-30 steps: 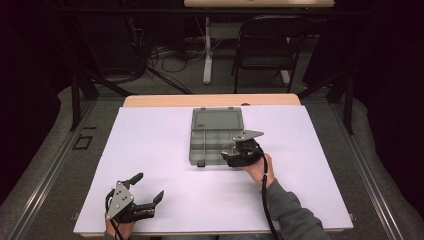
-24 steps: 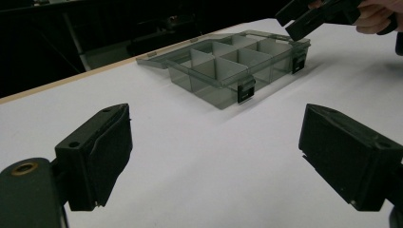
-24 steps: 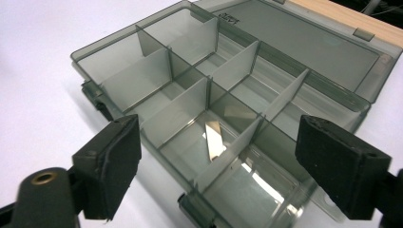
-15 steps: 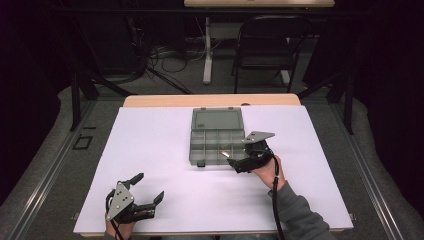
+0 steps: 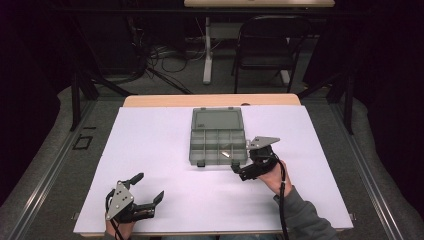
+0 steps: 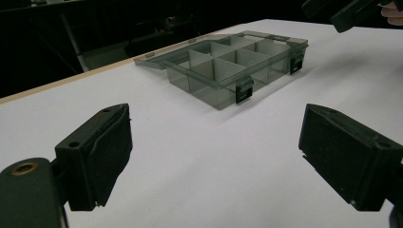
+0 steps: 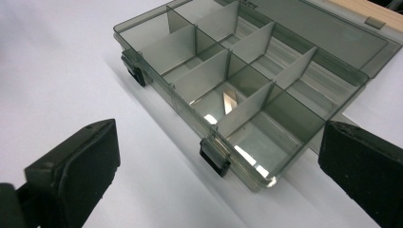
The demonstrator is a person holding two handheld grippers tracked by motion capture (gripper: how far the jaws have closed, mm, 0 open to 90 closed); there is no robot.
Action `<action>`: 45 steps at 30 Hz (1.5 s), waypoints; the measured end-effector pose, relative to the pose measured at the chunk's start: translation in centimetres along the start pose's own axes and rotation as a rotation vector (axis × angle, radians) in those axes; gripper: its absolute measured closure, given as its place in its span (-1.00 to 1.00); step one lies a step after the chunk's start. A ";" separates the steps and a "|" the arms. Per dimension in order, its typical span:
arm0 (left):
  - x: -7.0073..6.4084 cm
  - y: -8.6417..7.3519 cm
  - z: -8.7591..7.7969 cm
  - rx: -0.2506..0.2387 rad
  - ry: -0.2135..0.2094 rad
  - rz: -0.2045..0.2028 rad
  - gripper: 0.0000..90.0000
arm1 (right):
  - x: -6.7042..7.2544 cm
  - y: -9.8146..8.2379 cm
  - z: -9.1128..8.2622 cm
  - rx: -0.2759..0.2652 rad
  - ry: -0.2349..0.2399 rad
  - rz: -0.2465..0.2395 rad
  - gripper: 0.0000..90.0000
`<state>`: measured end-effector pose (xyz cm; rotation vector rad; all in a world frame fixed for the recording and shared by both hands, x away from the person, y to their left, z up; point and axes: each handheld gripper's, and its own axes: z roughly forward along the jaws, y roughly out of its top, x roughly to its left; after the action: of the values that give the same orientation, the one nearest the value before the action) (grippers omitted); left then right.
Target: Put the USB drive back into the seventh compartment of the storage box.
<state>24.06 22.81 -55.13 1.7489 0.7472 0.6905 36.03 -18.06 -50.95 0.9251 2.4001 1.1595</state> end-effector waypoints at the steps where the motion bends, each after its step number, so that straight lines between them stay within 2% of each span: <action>1: 0.0 0.0 0.0 0.001 -0.001 0.000 -0.76 | 0.0 -0.1 -0.1 -0.002 0.000 0.001 -1.00; 16: -0.1 0.0 0.2 0.005 -0.004 0.003 -0.75 | 0.4 -1.8 -2.7 -0.038 -0.015 0.000 -1.00; 36: -0.1 0.0 0.3 0.009 -0.007 0.001 -0.75 | 0.5 -4.8 -5.0 -0.037 -0.024 0.014 -1.00; 45: -0.1 0.0 0.4 0.012 -0.008 0.000 -0.75 | 0.5 -6.4 -6.1 -0.056 -0.042 0.019 -1.00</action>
<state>24.28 22.51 -55.29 1.7616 0.7476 0.6797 29.79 -24.16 -52.21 0.9470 2.3183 1.1966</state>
